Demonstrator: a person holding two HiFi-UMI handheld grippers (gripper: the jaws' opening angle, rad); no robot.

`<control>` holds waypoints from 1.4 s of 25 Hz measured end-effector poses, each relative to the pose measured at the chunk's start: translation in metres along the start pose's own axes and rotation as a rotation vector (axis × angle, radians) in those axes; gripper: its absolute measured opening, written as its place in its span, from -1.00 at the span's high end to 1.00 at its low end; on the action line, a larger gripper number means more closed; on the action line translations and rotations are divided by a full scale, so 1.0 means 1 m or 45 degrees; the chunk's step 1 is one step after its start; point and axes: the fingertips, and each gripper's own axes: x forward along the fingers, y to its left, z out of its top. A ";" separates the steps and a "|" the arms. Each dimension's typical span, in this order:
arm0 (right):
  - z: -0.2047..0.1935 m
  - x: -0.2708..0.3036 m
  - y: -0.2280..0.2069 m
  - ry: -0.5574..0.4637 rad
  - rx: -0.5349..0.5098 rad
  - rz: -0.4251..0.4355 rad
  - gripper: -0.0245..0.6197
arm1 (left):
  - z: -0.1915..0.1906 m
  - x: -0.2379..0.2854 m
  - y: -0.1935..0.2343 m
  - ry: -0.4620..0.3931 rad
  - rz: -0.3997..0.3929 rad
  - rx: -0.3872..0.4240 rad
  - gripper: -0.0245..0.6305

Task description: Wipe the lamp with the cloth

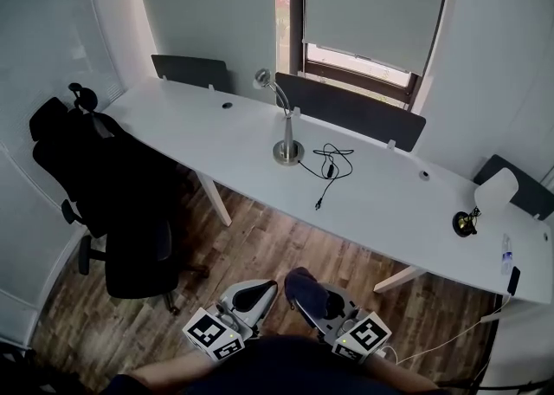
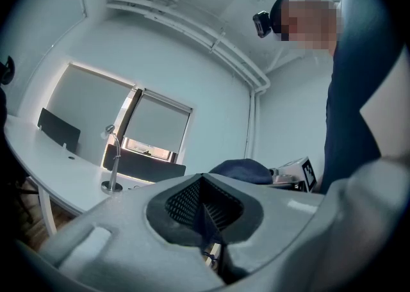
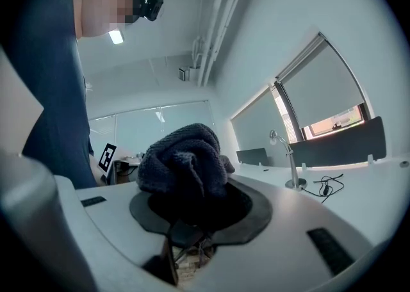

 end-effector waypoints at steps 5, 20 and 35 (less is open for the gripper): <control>-0.003 -0.009 -0.011 -0.007 0.011 0.015 0.51 | -0.011 0.011 -0.007 0.023 0.009 0.011 0.91; -0.009 0.024 -0.070 0.022 0.026 -0.019 0.51 | -0.013 0.053 0.049 -0.012 0.011 -0.035 0.91; 0.021 0.191 -0.222 0.054 0.006 -0.189 0.51 | 0.038 0.159 0.262 0.009 -0.115 -0.078 0.91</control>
